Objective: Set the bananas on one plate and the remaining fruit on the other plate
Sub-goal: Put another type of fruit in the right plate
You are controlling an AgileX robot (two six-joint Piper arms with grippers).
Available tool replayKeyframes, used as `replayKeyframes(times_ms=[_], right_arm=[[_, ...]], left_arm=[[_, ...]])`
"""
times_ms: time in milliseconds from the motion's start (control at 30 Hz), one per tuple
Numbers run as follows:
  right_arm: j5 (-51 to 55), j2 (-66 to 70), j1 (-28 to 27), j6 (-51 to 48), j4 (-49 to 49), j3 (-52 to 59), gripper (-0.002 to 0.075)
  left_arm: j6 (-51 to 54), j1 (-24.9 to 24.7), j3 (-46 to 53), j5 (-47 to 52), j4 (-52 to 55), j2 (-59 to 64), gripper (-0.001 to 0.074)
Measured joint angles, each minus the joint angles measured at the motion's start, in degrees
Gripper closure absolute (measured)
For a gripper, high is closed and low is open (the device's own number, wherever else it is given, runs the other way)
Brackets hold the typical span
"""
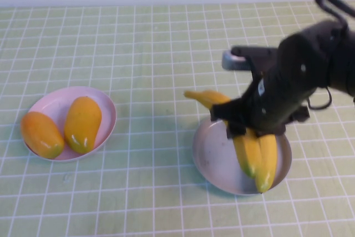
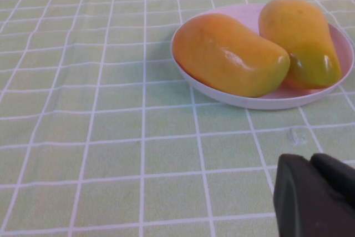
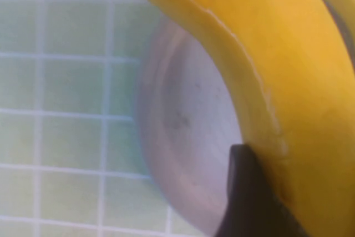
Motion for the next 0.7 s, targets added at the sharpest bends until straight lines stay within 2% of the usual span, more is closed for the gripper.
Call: replayKeyframes(times_ms=[133,500,700], right_arm=[[-2.62,0.38,0.0,1.96,-0.09,4.84,0.0415],[-3.99,4.06,0.0,2.75,-0.22,5.51,0.041],[-4.09,4.51,0.0,2.96,-0.22,5.51,0.03]], left_arm=[[0.0,0.0,0.0,0.0,0.0,0.0,0.0731],[0.0,0.0,0.0,0.0,0.0,0.0,0.0731],[0.0,0.0,0.0,0.0,0.0,0.0,0.0731]])
